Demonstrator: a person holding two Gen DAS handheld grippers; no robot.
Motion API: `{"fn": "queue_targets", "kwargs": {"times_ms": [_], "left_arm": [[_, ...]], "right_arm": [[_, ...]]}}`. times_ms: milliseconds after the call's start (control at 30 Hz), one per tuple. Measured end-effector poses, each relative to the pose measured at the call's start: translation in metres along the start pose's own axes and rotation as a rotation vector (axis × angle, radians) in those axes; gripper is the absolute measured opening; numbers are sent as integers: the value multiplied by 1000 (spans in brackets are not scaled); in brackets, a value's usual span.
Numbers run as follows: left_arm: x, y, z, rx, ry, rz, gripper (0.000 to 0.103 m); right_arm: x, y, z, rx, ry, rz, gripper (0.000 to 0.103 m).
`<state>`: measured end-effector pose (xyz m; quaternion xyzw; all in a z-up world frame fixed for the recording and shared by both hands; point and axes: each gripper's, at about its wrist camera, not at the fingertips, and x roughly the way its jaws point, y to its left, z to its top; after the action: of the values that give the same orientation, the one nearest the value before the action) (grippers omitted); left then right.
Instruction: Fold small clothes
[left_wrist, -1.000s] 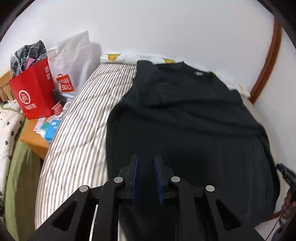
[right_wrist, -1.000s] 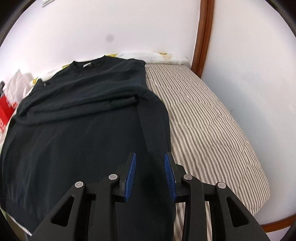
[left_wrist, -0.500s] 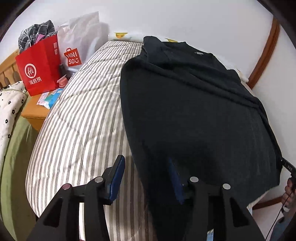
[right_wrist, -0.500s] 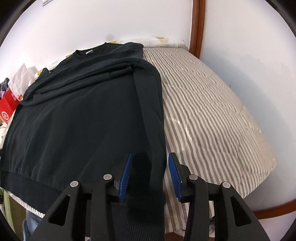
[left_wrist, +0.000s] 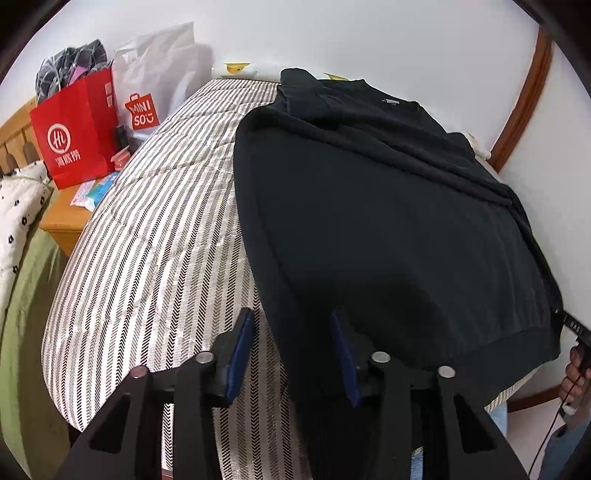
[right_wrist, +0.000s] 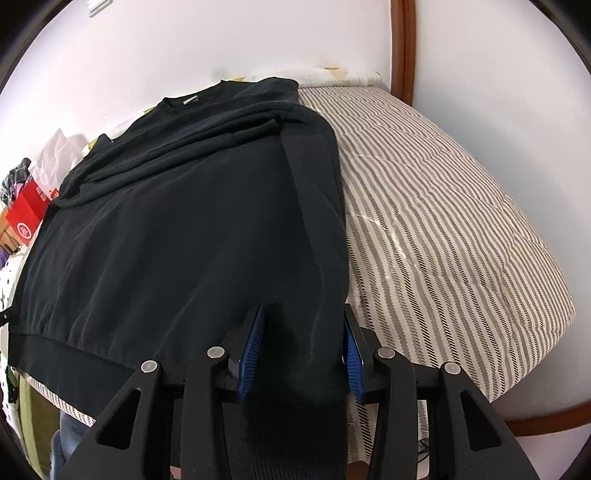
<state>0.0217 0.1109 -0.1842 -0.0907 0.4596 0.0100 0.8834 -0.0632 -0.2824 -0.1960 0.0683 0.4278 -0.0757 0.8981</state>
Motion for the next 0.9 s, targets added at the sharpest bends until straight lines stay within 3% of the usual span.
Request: {"fn": "queue_targets", "kwargs": {"times_ms": [200, 267, 333, 367, 600, 900], "left_arm": [[3, -3, 4, 6, 8, 6, 19], [5, -2, 5, -7, 13, -1, 12], [6, -1, 5, -15, 12, -5, 9], [6, -1, 5, -16, 9, -7, 8], [-15, 1, 5, -30, -75, -52, 7], [-48, 8, -2, -33, -159, -83, 6]], "right_arm": [[5, 2, 6, 9, -12, 13, 40], [7, 5, 8, 9, -16, 9, 33], [7, 8, 10, 2, -19, 6, 14], [7, 9, 10, -1, -22, 4, 12], [-7, -4, 10, 41, -59, 54, 7], [-54, -15, 8, 59, -152, 121, 6]]}}
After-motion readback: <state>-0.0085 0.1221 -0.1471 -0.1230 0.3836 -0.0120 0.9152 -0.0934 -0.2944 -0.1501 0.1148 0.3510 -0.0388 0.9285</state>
